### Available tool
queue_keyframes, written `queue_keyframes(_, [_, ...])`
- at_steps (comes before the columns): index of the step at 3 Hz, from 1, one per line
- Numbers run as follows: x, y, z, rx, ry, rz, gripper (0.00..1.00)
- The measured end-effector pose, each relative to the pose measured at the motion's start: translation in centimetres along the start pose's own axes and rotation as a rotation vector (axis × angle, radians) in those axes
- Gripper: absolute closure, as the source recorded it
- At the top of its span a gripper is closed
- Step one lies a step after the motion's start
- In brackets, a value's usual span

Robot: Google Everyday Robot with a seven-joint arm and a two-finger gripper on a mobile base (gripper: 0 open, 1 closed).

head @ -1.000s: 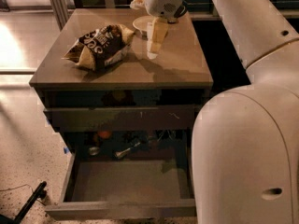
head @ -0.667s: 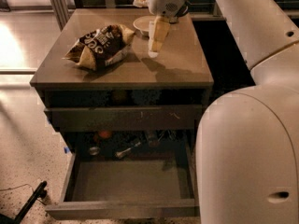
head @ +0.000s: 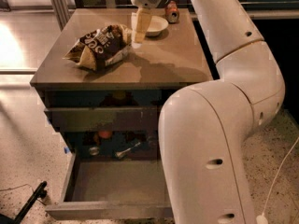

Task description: Place brown chip bag into middle drawer

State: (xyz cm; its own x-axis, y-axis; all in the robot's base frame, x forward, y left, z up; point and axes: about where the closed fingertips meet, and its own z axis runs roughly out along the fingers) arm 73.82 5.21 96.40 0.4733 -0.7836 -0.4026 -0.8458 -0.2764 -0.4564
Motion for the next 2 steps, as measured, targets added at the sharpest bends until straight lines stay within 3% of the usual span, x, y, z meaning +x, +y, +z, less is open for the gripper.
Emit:
queue_keyframes(1, [-3.75, -2.25, 2.46, 0.005, -0.045, -0.091, 0.0])
queue_keyframes(2, [-3.83, -2.39, 2.98, 0.004, -0.046, -0.097, 0.0])
